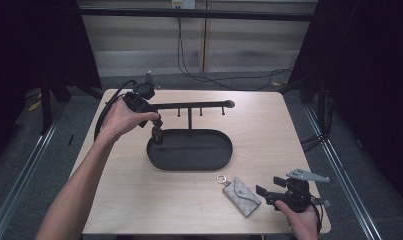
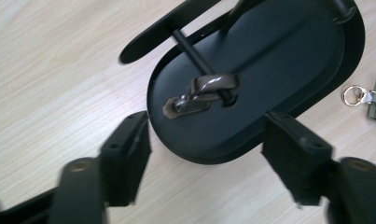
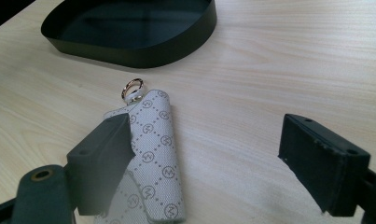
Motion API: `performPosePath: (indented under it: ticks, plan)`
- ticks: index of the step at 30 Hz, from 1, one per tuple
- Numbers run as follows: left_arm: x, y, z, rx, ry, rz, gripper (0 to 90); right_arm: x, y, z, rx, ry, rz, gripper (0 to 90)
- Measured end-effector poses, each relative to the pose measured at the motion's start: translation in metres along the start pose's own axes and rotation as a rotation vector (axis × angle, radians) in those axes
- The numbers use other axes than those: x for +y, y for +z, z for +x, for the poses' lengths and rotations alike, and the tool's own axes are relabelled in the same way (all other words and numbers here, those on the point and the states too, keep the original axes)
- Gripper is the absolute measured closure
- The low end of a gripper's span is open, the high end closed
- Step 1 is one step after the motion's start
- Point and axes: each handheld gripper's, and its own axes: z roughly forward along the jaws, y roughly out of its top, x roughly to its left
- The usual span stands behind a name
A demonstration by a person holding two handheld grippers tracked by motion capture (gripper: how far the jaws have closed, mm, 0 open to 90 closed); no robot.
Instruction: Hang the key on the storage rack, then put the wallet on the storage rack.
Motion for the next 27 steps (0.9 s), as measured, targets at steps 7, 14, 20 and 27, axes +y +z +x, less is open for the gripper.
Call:
performPosePath:
  ticks: [7, 14, 20, 27]
  plan:
    - [-0.02, -0.003, 0.006, -0.059, 0.013, -0.093, 23.0, 0.0, -0.001, -0.001, -0.001, 0.007, -0.003, 16.7]
    - [-0.044, -0.008, 0.017, -0.091, 0.014, -0.153, 22.1, -0.001, -0.001, 0.0, -0.002, 0.002, -0.002, 16.7]
    - [-0.067, -0.011, 0.024, -0.136, 0.018, -0.229, 20.5, -0.001, -0.001, 0.0, -0.002, 0.001, -0.001, 16.7]
    - [-0.091, -0.006, 0.021, -0.121, 0.042, -0.246, 21.2, -0.001, 0.001, -0.002, -0.008, 0.006, 0.002, 16.8]
